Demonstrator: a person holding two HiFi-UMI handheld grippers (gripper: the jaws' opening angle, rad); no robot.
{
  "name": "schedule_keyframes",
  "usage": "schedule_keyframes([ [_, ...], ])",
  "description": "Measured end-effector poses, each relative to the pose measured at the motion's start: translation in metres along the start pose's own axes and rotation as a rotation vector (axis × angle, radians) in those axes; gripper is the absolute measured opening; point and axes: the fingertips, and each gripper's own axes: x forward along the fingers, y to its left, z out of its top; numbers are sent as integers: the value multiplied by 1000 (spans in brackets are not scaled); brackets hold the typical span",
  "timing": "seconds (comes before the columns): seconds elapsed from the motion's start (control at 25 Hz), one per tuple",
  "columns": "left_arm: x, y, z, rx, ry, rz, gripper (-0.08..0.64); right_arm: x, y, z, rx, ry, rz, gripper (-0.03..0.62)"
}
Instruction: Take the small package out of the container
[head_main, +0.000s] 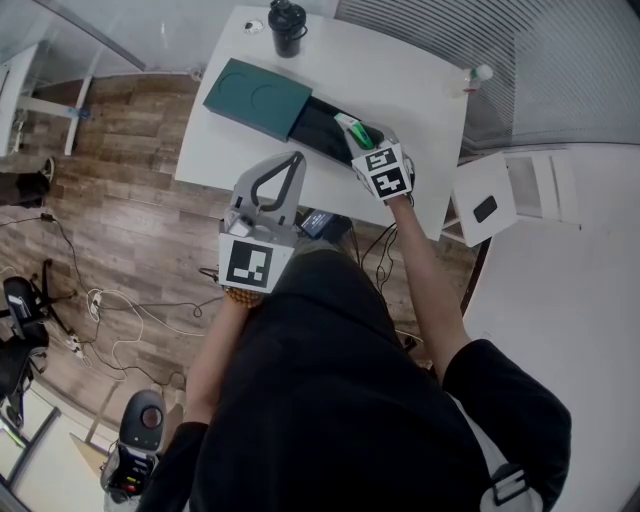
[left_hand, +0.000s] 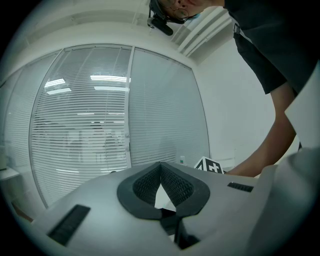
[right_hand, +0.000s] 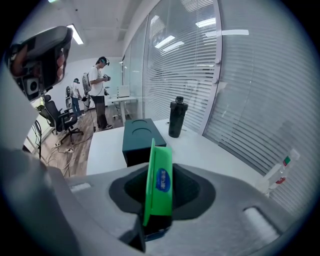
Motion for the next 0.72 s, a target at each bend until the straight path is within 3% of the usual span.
schedule_keyframes([
  [0.72, 0, 0, 5, -3, -13, -5, 2, -22, -1, 13, -40, -63, -45, 94],
])
